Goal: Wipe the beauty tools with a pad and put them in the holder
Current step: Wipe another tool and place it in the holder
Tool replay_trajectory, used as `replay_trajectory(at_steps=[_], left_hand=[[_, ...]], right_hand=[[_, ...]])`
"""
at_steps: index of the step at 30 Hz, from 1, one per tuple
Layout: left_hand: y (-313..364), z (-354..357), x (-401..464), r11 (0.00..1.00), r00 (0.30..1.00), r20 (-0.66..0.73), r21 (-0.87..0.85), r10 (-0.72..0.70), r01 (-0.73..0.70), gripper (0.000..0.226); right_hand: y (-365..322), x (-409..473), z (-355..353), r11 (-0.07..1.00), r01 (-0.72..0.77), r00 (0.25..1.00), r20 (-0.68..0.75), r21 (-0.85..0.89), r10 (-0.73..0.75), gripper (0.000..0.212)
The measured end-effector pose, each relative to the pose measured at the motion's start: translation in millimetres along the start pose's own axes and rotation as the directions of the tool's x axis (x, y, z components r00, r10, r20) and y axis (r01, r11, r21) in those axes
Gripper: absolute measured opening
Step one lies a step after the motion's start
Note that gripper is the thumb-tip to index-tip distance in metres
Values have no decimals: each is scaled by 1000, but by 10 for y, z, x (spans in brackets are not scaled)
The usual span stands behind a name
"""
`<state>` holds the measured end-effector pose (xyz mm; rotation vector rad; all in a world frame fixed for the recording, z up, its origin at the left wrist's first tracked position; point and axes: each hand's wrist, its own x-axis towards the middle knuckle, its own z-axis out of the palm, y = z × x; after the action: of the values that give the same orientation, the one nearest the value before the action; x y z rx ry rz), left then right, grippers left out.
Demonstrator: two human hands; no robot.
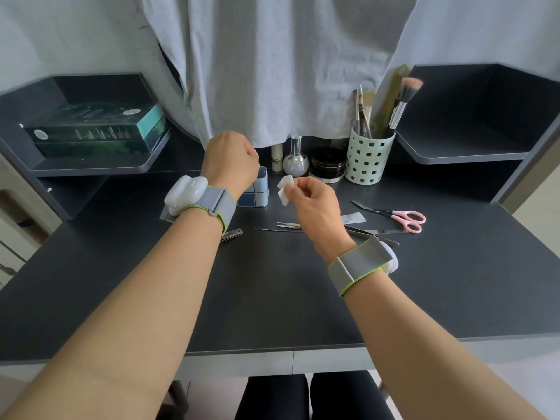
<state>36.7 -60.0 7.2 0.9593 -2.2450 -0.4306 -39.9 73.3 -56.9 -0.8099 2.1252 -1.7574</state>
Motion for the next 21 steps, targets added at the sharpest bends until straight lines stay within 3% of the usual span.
replay_trajectory(at_steps=[8,15,21], left_hand=[[69,-51,-13,992,997,65,119,-39,32,17],[111,-86,-168,996,993,102,46,67,-72,22],[125,-65,-296,992,947,311,67,79,-105,17]], right_hand=[[-2,3,-9,1000,-15,1000,-15,22,16,17],[-27,-8,-38,1000,-12,999,-33,29,13,16],[-36,-37,-57,999,-14,999,-37,32,15,16]])
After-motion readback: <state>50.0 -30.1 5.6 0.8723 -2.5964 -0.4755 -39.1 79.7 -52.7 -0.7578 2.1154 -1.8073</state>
